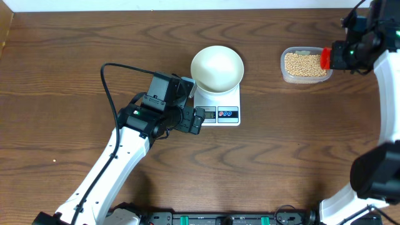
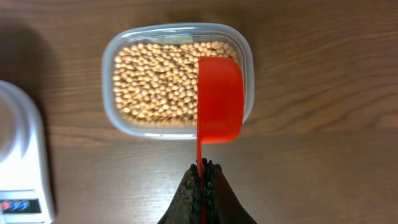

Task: Scoop item into bowl and weigh 50g on scale
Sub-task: 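Lower the red scoop with the right gripper into the soybean tub, then drag the scoop through the soybeans and lift it filled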

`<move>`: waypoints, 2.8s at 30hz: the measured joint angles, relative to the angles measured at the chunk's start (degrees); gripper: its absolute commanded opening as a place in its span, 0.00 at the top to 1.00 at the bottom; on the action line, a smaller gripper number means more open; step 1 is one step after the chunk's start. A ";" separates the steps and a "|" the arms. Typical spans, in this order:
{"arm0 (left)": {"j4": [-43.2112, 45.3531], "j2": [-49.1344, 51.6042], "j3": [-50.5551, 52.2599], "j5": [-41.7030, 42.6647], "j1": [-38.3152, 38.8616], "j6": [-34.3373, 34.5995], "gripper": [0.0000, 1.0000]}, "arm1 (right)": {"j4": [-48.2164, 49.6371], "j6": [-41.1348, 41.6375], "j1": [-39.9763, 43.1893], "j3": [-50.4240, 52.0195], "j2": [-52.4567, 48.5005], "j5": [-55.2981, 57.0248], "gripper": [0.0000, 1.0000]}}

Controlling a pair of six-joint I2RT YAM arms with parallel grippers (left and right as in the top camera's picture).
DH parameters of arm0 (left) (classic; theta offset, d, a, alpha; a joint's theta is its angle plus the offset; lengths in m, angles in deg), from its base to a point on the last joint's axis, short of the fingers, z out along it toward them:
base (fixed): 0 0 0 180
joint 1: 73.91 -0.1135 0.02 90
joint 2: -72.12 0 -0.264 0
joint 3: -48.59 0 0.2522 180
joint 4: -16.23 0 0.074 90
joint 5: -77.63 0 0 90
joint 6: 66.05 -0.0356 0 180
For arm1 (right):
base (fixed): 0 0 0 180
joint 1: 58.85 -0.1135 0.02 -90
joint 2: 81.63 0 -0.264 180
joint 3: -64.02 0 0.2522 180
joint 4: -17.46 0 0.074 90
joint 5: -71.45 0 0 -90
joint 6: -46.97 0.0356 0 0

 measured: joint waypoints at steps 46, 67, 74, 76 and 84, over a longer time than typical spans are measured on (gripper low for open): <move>0.00 0.00 0.00 0.02 0.00 0.00 0.05 | 3.26 3.19 7.50 -0.76 -15.93 -27.21 0.99; 0.00 0.00 0.00 0.02 0.00 0.00 0.05 | 10.93 13.73 10.19 6.16 -16.15 -36.20 0.99; 0.00 0.00 0.00 0.02 0.00 0.00 0.05 | 12.26 14.23 10.73 6.82 -16.17 -39.93 0.99; 0.00 0.00 0.00 0.02 0.00 0.00 0.05 | 12.41 14.38 11.39 7.02 -16.28 -41.13 0.99; 0.00 0.00 0.00 0.02 0.00 0.00 0.05 | 11.13 13.31 16.31 7.39 -16.33 -47.10 0.99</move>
